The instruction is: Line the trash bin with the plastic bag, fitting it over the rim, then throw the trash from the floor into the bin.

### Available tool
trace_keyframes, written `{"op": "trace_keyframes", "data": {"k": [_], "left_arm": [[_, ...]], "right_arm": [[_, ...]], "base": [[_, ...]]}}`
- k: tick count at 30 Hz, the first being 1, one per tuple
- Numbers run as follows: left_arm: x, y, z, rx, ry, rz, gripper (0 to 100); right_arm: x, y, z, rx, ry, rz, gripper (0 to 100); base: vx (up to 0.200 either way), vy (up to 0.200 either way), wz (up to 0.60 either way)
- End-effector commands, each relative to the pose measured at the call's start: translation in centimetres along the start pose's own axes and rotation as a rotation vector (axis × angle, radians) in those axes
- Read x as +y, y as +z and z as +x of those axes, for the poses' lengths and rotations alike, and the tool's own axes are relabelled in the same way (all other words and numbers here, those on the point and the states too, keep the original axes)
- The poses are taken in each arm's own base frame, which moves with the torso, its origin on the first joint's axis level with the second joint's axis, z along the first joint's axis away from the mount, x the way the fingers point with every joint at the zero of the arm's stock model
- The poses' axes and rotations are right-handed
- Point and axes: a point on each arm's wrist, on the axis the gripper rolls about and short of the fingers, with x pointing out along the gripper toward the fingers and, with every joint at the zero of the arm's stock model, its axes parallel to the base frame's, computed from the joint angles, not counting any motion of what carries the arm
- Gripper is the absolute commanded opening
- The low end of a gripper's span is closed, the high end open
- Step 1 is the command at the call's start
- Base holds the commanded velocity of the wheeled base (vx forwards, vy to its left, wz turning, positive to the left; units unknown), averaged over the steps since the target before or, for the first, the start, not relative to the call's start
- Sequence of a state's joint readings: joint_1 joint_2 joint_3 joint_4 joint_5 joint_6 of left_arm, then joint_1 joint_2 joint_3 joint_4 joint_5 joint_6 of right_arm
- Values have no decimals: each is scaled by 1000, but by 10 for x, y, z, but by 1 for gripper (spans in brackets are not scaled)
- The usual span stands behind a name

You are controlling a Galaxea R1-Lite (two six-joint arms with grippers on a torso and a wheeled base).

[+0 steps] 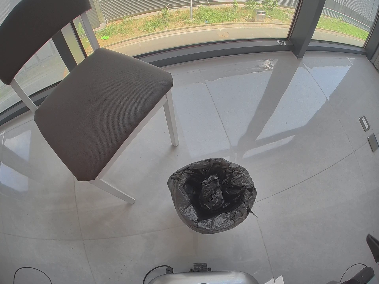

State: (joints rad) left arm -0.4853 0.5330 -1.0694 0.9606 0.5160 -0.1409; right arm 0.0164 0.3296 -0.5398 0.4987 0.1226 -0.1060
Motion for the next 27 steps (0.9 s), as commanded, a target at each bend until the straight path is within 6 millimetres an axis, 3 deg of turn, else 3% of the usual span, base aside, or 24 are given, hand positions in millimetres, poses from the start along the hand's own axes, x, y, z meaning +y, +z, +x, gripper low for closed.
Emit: {"op": "trace_keyframes", "data": {"k": [1, 3, 4, 6, 9, 14, 20, 23, 27], "left_arm": [[1, -100, -91, -187, 190, -122, 100], [-2, -107, -92, -178, 197, -130, 100], [-2, -111, -95, -164, 190, -161, 100], [-1, -109, -100, -183, 187, -186, 100], [1, -109, -106, -206, 189, -192, 100], [2, -109, -110, -212, 190, -179, 100], [-2, -103, -92, -214, 191, -139, 100], [-6, -94, -71, -265, 194, -146, 100], [-7, -91, -68, -296, 213, -148, 100]], "right_arm": [[9, -55, -19, -209, -74, 46, 100], [7, -62, -4, -238, -75, 45, 100], [6, -73, 16, -284, -67, 37, 100], [6, -90, 34, -325, -52, 31, 100], [8, -89, 34, -355, 80, 92, 100], [8, -89, 34, -353, 94, 100, 100], [2, -89, 33, -335, -203, 103, 100], [1, -90, 33, -315, -224, 101, 100], [2, -89, 33, -307, -201, 32, 100]], "base": [[0, 0, 0], [0, 0, 0], [0, 0, 0], [0, 0, 0], [0, 0, 0], [0, 0, 0], [0, 0, 0], [0, 0, 0], [0, 0, 0]]}}
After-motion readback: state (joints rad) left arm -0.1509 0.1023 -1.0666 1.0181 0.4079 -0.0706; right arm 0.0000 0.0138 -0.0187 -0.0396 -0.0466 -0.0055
